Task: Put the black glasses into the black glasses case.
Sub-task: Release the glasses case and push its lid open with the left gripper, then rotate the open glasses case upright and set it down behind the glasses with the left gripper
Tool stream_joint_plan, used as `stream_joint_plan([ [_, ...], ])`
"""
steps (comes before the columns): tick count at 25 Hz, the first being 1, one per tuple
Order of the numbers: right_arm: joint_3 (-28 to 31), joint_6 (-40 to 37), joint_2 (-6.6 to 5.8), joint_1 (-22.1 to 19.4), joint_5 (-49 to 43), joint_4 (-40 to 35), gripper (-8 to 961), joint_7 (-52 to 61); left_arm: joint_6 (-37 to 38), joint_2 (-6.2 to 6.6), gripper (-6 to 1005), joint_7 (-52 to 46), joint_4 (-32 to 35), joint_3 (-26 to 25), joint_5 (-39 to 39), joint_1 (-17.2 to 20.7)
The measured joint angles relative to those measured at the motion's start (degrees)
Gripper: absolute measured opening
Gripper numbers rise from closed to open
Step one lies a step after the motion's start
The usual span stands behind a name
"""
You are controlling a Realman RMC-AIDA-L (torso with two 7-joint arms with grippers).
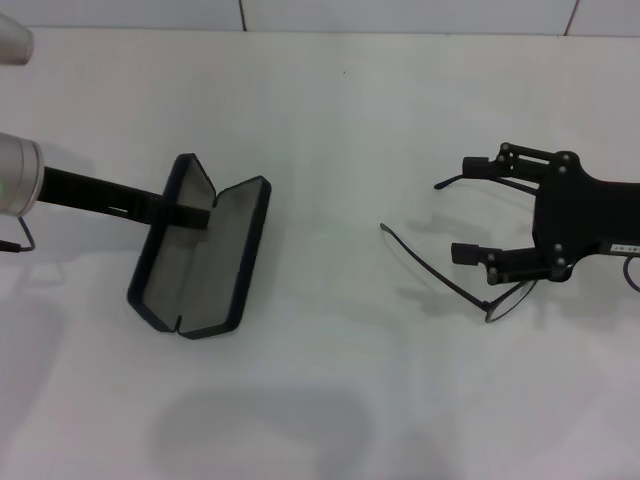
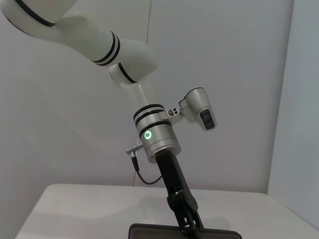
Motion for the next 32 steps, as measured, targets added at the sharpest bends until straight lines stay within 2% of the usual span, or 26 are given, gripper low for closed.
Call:
stream_joint_plan([
  [2, 0.00, 0.02, -0.03, 0.07, 0.00, 0.00, 872, 0.00, 0.00, 0.00, 619, -0.01, 0.00, 0.00, 0.05, -0.05],
  [8, 0.00, 0.03, -0.07, -0.07, 0.00, 0.00, 871, -0.32, -0.04, 0.15, 584, 0.52, 0.01, 0.00, 0.22, -0.12],
  [13, -0.20, 0.02, -0.13, -0.32, 0.00, 0.00, 871, -0.86, -0.52, 0.20, 376, 1.94, 0.02, 0.06, 0.55, -0.64],
  [19, -0.06, -0.59, -0.24, -0.57, -1.24, 0.00, 870, -1.58, -4.56, 0.15, 195, 4.40, 0.61, 0.09, 3.52, -3.43],
  [24, -0.31, -0.84, -0.06, -1.33, -1.33, 0.19, 869, -3.44, -6.96, 0.00, 196, 9.72, 1.21, 0.10, 3.65, -6.97],
  [27, -0.51, -1.77, 0.18, -1.74, -1.88, 0.30, 869, -4.52, -8.34, -0.17, 196, 17.08, 1.84, 0.10, 0.12, -9.40],
  [32, -0.53, -2.82, 0.55, -1.95, -2.80, 0.59, 868, -6.18, -11.57, -0.32, 197, 31.79, 6.80, 0.09, -4.71, -12.74],
])
